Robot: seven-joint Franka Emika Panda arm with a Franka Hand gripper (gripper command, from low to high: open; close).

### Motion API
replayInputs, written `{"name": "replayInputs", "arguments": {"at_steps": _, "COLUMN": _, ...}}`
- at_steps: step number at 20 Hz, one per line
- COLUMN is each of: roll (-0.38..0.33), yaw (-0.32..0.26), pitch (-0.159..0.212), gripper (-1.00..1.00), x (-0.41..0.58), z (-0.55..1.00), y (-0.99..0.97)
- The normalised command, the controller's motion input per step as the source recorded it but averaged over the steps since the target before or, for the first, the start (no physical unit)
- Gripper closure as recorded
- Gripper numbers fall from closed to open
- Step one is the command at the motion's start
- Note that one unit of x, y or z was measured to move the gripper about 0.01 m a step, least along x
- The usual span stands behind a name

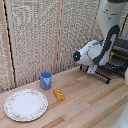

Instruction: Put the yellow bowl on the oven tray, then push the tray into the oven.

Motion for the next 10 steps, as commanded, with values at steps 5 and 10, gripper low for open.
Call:
{"name": "replayInputs", "arguments": {"at_steps": 5, "roll": 0.21, "yaw": 0.003, "pitch": 0.004, "gripper": 1.0, "x": 0.335, "z": 0.6, "y": -0.29}}
{"name": "replayInputs", "arguments": {"at_steps": 10, "roll": 0.191, "yaw": 0.0, "pitch": 0.0, "gripper": 1.0, "x": 0.04, "z": 0.68, "y": -0.62}}
